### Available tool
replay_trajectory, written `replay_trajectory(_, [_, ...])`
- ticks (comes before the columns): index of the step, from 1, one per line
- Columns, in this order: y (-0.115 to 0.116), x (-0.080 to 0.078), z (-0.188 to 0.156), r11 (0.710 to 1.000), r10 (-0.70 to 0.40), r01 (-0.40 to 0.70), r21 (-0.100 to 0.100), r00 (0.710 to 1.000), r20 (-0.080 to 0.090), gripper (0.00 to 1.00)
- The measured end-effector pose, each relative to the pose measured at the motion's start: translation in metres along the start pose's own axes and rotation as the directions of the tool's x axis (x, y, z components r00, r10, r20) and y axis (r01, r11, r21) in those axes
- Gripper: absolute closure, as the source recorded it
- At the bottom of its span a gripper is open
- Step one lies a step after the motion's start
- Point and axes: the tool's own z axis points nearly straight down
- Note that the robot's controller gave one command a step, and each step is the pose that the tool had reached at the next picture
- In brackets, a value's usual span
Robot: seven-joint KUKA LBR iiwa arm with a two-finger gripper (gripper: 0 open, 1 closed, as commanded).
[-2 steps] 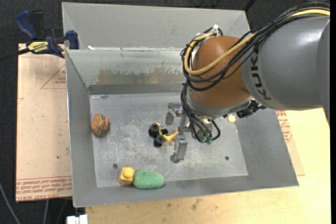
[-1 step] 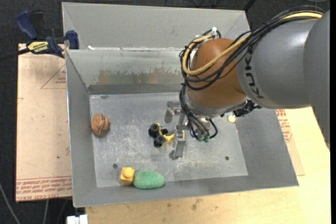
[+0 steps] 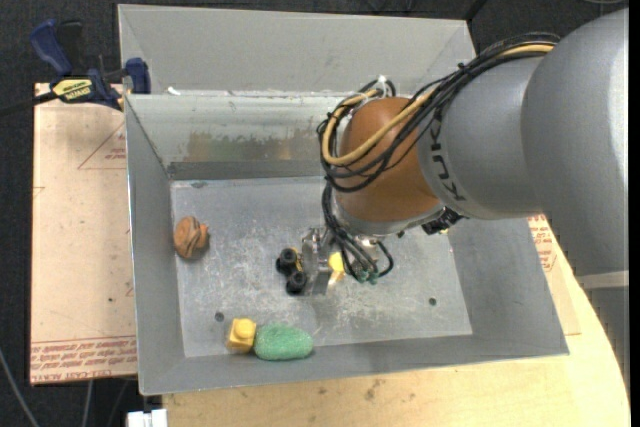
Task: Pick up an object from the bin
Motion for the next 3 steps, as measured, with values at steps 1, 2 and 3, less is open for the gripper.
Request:
replay_trajectory(1, [0.000, 0.000, 0.000, 1.000, 0.000, 0.000, 0.000, 1.000, 0.000, 1.00])
replay_trajectory(2, [-0.032, -0.021, -0.155, 1.000, 0.030, -0.030, 0.000, 1.000, 0.005, 1.00])
replay_trajectory(3, [-0.032, -0.020, -0.153, 1.000, 0.030, -0.030, 0.000, 1.000, 0.000, 0.00])
